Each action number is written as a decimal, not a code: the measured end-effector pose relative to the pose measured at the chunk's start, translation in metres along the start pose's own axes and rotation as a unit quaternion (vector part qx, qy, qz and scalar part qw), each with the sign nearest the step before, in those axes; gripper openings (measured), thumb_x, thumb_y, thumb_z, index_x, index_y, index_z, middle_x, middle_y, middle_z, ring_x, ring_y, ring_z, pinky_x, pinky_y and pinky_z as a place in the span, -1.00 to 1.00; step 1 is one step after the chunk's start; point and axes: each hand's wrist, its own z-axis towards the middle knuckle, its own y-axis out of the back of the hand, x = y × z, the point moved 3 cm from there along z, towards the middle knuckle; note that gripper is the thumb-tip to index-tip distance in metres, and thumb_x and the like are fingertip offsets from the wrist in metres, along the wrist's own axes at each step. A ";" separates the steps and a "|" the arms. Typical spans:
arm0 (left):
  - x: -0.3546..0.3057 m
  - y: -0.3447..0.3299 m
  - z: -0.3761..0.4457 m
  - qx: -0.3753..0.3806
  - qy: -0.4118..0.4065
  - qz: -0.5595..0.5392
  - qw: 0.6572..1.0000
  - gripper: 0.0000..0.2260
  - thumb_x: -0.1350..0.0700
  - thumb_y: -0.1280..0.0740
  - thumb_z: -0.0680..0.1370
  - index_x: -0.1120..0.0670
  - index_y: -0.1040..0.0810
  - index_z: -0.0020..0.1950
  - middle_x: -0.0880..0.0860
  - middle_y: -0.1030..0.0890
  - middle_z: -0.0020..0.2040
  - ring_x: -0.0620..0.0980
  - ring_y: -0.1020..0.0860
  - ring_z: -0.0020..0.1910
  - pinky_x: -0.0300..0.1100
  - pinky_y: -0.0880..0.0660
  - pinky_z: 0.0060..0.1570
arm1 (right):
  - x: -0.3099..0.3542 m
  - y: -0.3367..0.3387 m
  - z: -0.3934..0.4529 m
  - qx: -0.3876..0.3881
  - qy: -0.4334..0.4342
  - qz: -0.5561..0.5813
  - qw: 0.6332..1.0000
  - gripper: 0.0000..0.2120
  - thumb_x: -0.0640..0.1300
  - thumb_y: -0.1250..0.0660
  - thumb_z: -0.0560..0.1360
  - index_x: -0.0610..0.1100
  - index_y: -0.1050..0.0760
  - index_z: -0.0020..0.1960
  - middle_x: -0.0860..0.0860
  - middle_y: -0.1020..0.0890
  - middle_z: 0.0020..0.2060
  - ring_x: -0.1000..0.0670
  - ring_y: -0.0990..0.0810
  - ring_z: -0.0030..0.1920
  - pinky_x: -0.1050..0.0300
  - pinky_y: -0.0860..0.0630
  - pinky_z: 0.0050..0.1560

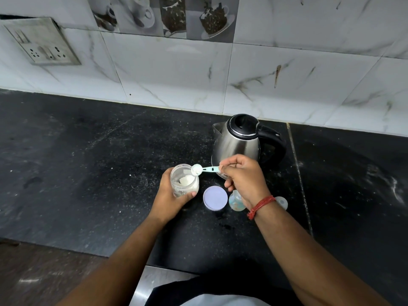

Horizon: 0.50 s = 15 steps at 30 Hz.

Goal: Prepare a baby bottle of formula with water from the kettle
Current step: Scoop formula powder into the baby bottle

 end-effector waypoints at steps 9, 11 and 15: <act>-0.022 0.015 -0.005 -0.073 -0.059 0.045 0.995 -0.18 -0.26 -0.41 0.45 0.00 -0.20 0.61 -0.17 -0.27 0.56 -0.35 -0.23 0.52 -0.30 -0.20 0.50 | 0.001 0.016 0.002 -0.009 -0.003 0.022 1.000 -0.92 -0.35 -0.36 0.52 -0.22 -0.60 -0.09 -0.16 -0.65 -0.31 0.09 -0.46 -0.57 0.26 -0.37 -0.56; -0.041 0.017 -0.005 -0.090 -0.138 0.078 0.983 -0.28 -0.19 -0.40 0.50 0.07 -0.27 0.56 -0.10 -0.28 0.59 -0.13 -0.28 0.56 -0.13 -0.25 0.53 | 0.001 0.025 0.002 -0.015 0.001 0.031 0.999 -0.88 -0.35 -0.37 0.52 -0.17 -0.60 -0.13 -0.17 -0.66 -0.29 0.08 -0.45 -0.57 0.25 -0.37 -0.55; -0.080 0.003 -0.004 -0.082 -0.231 0.095 0.965 -0.35 -0.12 -0.40 0.51 0.19 -0.34 0.49 0.01 -0.32 0.56 0.00 -0.30 0.56 -0.06 -0.26 0.52 | 0.002 0.048 0.000 -0.040 0.016 0.046 0.998 -0.89 -0.36 -0.37 0.52 -0.18 -0.61 -0.12 -0.13 -0.64 -0.31 0.06 -0.45 -0.55 0.22 -0.37 -0.55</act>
